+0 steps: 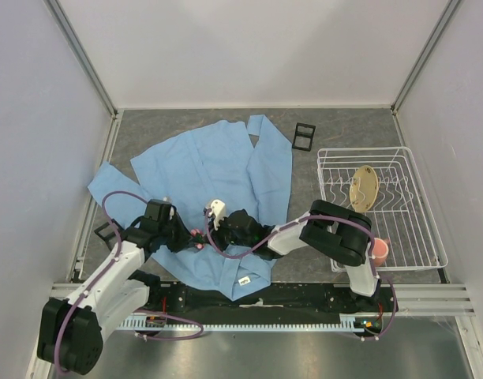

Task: Remove the brooch from the garment
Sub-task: Remove the brooch from the clothes.

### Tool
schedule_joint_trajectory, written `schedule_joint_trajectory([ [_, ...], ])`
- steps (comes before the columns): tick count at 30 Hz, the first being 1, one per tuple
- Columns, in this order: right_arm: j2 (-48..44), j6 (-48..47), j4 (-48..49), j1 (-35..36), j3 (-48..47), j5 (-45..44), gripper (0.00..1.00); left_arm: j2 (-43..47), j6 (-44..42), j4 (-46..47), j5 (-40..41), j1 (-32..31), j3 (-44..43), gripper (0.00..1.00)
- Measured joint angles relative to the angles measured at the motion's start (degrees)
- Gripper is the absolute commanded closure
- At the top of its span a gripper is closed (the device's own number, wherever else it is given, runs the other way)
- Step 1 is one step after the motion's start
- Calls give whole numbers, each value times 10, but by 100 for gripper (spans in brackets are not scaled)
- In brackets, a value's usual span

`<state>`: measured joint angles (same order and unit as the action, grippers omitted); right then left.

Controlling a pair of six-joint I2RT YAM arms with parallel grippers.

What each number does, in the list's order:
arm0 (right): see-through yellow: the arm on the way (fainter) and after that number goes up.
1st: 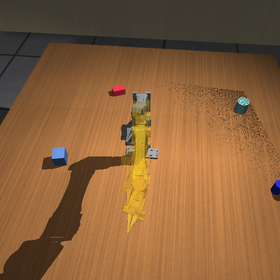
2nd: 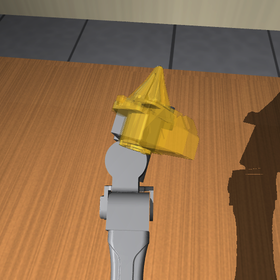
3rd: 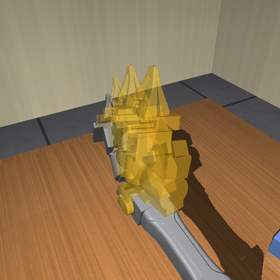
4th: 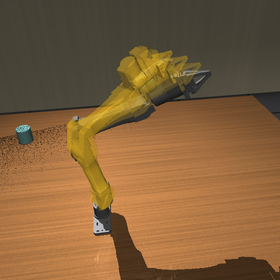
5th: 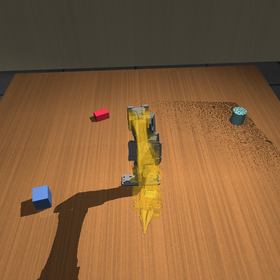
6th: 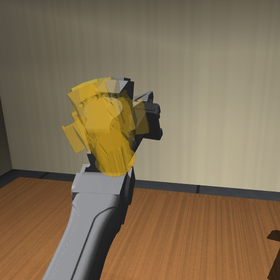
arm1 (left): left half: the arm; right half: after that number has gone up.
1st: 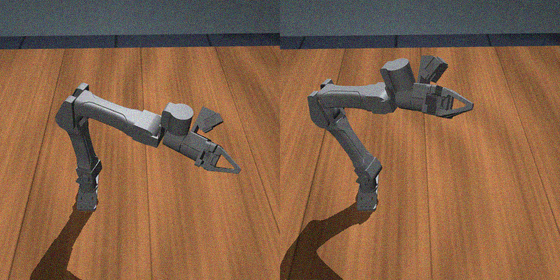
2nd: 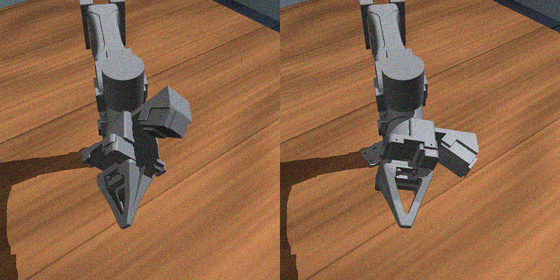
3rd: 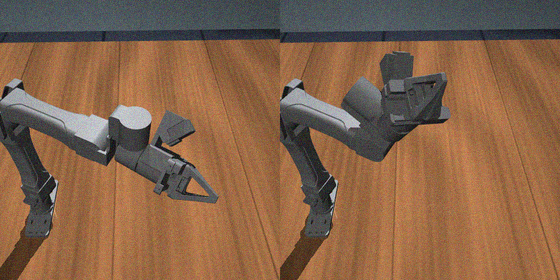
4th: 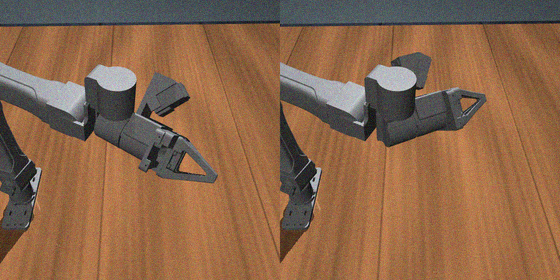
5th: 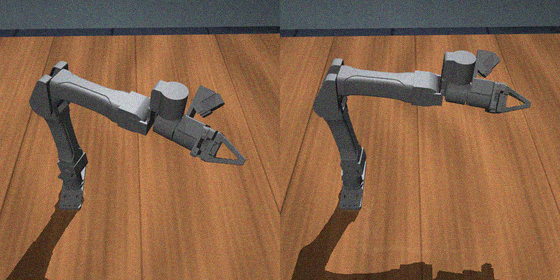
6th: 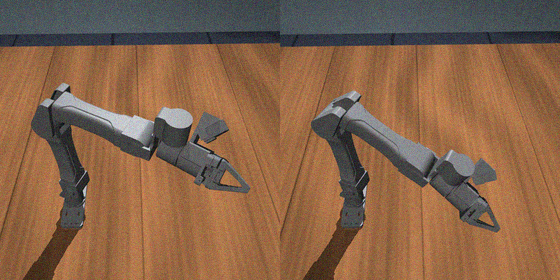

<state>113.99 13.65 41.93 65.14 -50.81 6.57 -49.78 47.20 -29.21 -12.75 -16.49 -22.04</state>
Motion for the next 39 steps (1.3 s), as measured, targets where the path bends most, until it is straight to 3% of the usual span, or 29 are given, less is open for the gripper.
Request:
schedule_joint_trajectory([
  [14,0,54,90,-8,55,33,100,4,22,-11,-9,-4,1,98],
  [28,1,69,5,-17,8,40,100,-5,18,-2,-12,1,0,97],
  [29,1,77,6,-21,8,43,100,-5,19,-2,-13,1,0,95],
  [32,11,113,20,-39,8,69,100,1,21,-1,-12,1,2,77],
  [33,16,126,28,-46,8,82,100,6,25,-2,-12,1,3,66],
  [37,37,166,58,-61,7,119,100,42,40,-8,-13,-3,7,44],
  [39,43,178,66,-63,5,131,100,60,45,-8,-12,-4,6,39],
])
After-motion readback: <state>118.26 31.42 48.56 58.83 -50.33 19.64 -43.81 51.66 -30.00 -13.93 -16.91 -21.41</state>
